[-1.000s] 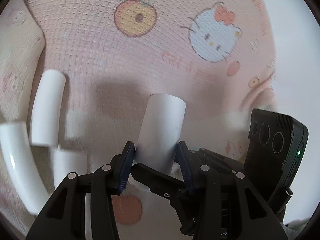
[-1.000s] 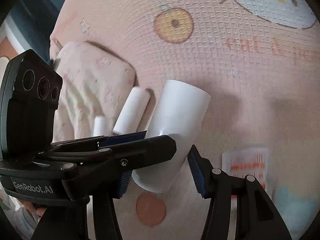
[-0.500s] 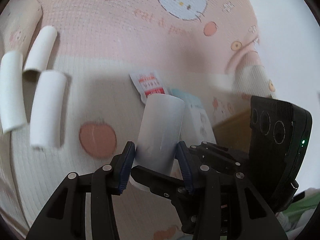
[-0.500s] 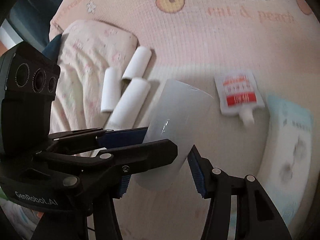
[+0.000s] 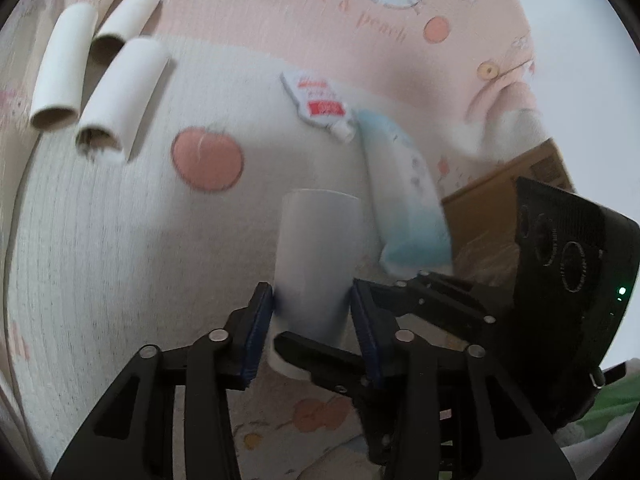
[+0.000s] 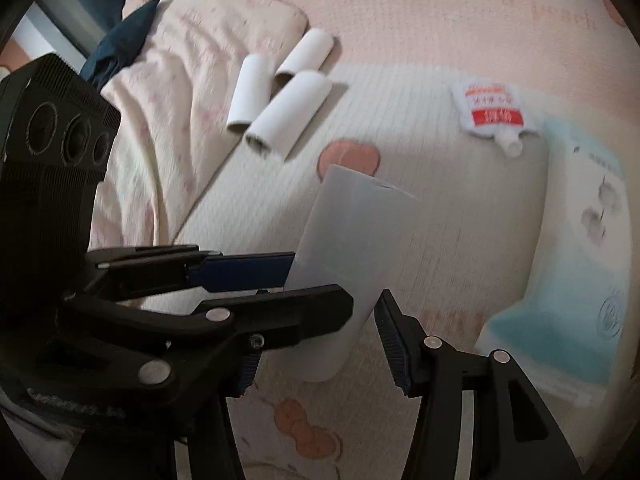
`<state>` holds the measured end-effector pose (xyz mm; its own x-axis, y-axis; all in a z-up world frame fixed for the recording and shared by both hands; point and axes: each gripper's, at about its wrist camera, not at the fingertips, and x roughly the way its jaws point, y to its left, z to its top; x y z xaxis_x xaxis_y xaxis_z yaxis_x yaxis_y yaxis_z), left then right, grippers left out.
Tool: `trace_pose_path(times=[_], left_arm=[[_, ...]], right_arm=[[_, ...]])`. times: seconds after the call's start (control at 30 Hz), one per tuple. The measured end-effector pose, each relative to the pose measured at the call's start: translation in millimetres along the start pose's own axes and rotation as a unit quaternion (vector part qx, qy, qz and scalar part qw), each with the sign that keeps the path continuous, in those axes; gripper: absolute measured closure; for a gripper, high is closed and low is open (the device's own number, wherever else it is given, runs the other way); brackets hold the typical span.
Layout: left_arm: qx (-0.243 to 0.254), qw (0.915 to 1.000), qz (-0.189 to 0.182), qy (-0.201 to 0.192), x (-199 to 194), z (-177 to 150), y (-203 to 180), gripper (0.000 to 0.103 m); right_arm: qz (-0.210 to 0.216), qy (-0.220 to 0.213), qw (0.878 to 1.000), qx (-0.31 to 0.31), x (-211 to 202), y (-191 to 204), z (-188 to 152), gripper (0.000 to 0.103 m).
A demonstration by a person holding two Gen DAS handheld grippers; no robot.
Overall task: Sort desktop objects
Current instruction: 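Pull the tube away from the cluster and stand it upright with both grippers, then lift the upright tube with both grippers and carry it over the box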
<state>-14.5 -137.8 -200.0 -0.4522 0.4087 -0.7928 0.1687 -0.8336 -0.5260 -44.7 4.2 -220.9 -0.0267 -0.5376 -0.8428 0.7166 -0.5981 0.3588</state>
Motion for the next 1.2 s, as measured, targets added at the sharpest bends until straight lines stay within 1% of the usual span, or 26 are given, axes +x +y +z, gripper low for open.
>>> trace_pose_path(times=[0.03,0.1,0.23,0.3,0.4,0.6,0.67,0.73,0.8,0.97,1.1,1.2], left_arm=[[-0.005,1.0,0.003,0.004,2,-2,3,0.062],[-0.014,0.9998,-0.008,0.008,4,-2,7,0.062],[-0.03,0.9993,-0.019,0.008,5,2,12,0.062],[-0.034,0.9988,-0.031,0.014,8,5,15,0.062],[-0.032,0.9982,-0.043,0.026,11,8,17,0.061],[-0.038,0.9976,-0.054,0.022,13,15,21,0.061],[-0.038,0.9977,-0.053,0.021,14,17,21,0.06],[-0.026,0.9981,-0.05,0.024,14,17,16,0.06],[-0.015,0.9988,-0.045,0.012,9,16,9,0.06],[0.023,0.9989,-0.035,-0.022,-7,14,-15,0.06],[0.04,0.9971,-0.049,-0.044,-24,17,-36,0.062],[0.071,0.9938,-0.056,-0.063,-38,23,-55,0.062]], right_arm=[[-0.002,0.004,1.0,-0.002,1,1,-2,0.052],[-0.007,0.007,1.0,-0.003,1,3,-3,0.052],[0.017,0.005,0.999,0.035,1,-4,0,0.052],[0.027,0.003,0.998,0.053,1,-11,1,0.052],[0.028,0.008,0.997,0.071,5,-14,4,0.052],[0.027,0.003,0.997,0.079,5,-16,8,0.052],[0.028,0.004,0.996,0.081,5,-16,8,0.056],[0.02,0.006,0.997,0.075,4,-14,8,0.057],[0.015,0.004,0.997,0.071,1,-12,8,0.057],[-0.002,-0.026,0.998,0.052,-19,-7,9,0.057],[-0.022,-0.051,0.998,0.04,-44,-3,12,0.057],[-0.029,-0.07,0.996,0.039,-65,-2,14,0.057]])
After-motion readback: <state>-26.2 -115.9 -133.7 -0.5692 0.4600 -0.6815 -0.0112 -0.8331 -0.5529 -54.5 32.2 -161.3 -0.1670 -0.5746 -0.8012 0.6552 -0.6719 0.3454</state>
